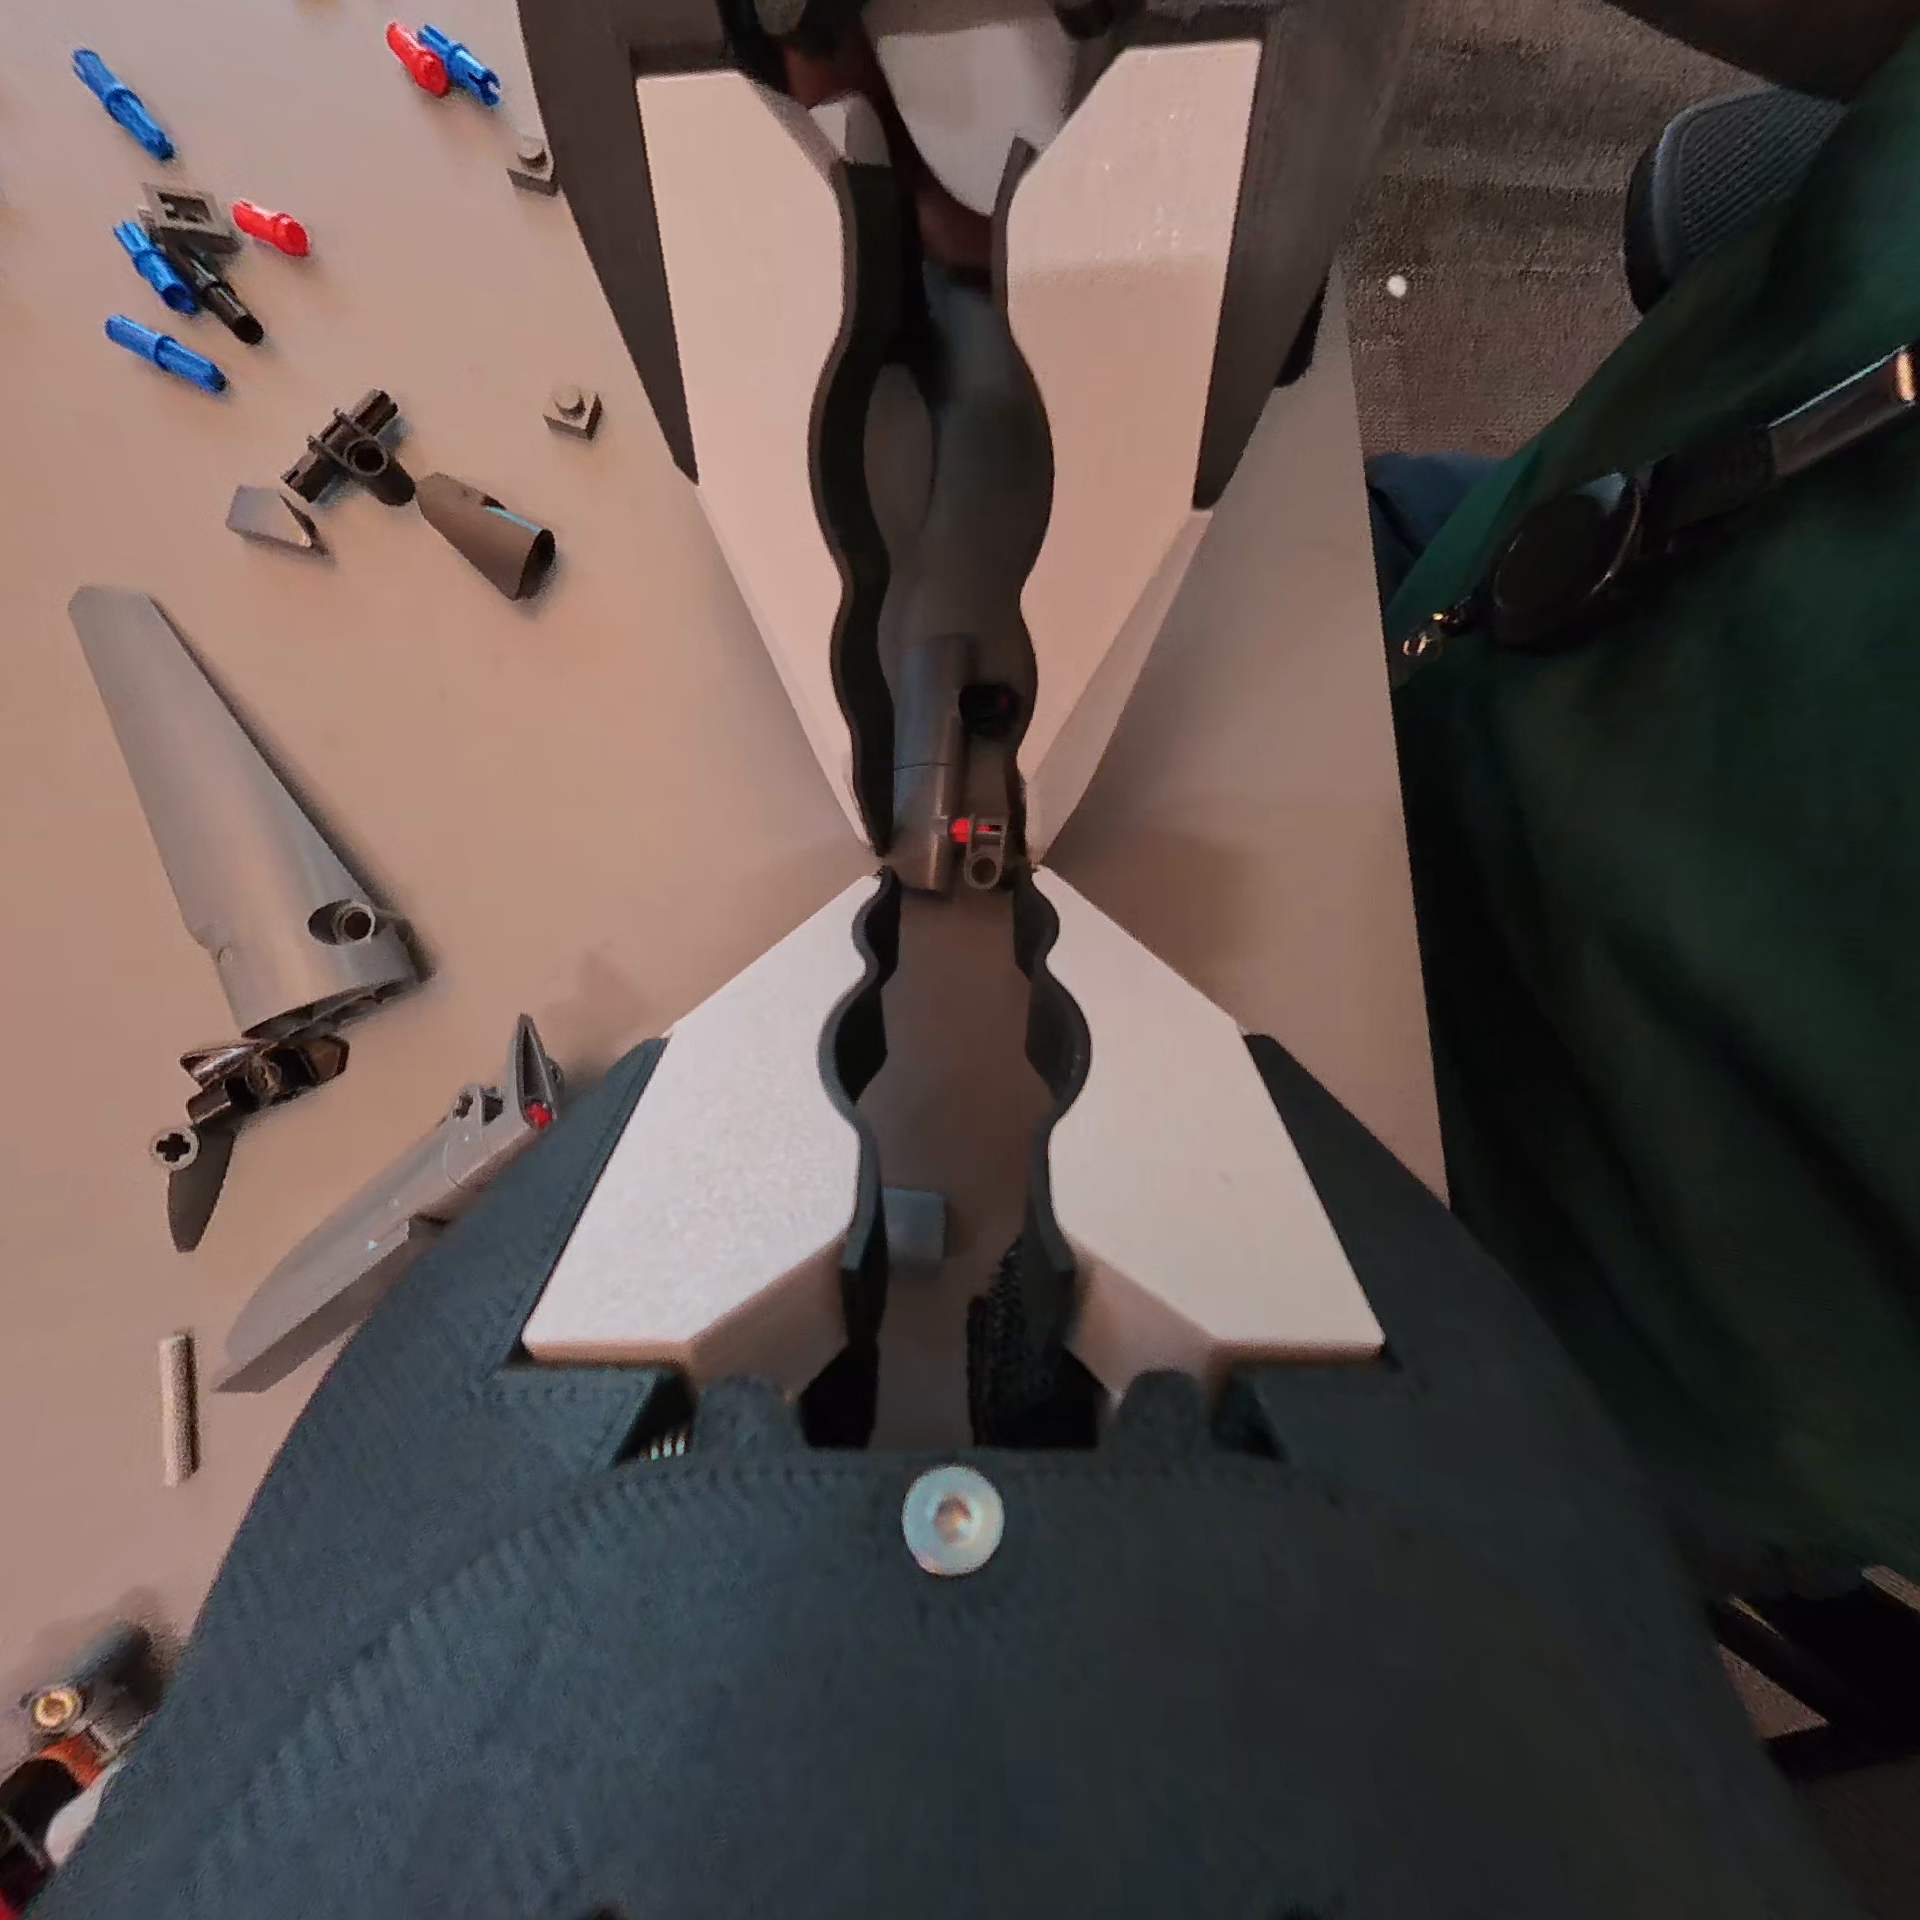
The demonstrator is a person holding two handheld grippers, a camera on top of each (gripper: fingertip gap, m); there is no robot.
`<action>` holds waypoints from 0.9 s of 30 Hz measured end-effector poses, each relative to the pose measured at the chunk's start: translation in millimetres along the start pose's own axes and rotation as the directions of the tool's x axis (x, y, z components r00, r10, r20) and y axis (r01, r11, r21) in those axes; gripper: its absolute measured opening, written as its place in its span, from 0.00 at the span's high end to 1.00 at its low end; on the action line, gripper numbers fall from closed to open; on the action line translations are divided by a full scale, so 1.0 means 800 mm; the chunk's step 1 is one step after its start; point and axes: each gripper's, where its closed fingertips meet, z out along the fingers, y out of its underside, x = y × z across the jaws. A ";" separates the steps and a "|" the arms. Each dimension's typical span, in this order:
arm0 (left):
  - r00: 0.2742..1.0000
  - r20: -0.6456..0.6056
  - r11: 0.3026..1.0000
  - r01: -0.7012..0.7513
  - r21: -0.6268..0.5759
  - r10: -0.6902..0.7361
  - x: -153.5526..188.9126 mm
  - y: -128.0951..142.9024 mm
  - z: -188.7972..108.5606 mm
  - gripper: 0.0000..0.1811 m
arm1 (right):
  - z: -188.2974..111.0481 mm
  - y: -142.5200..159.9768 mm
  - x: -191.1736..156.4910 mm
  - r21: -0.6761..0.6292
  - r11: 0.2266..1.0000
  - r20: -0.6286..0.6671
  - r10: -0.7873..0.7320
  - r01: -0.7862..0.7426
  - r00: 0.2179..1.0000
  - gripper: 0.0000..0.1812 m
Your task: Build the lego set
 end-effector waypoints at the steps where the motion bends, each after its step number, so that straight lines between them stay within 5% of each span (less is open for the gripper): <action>1: 1.000 -0.003 1.000 0.000 -0.008 0.000 0.000 0.000 0.000 0.89 | 0.000 0.000 0.000 0.000 1.000 -0.002 -0.005 0.005 1.000 0.87; 7: 0.997 0.054 0.996 -0.059 -0.071 0.062 -0.009 0.002 0.002 0.89 | 0.003 -0.003 -0.004 0.007 0.999 -0.026 -0.037 0.037 0.999 0.97; 11: 0.996 0.063 0.996 -0.055 -0.074 0.060 -0.011 0.001 0.002 0.90 | -0.003 -0.009 -0.001 0.044 0.999 -0.022 -0.011 0.012 1.000 0.96; 14: 0.995 0.074 0.996 -0.057 -0.063 0.062 -0.011 -0.001 0.003 0.90 | -0.012 -0.005 0.002 0.039 0.999 -0.054 0.015 -0.013 0.998 0.82; 27: 0.994 0.072 0.994 -0.075 -0.073 0.081 -0.013 -0.005 0.006 0.89 | -0.009 0.003 0.013 0.022 1.000 -0.110 0.012 -0.010 0.994 0.86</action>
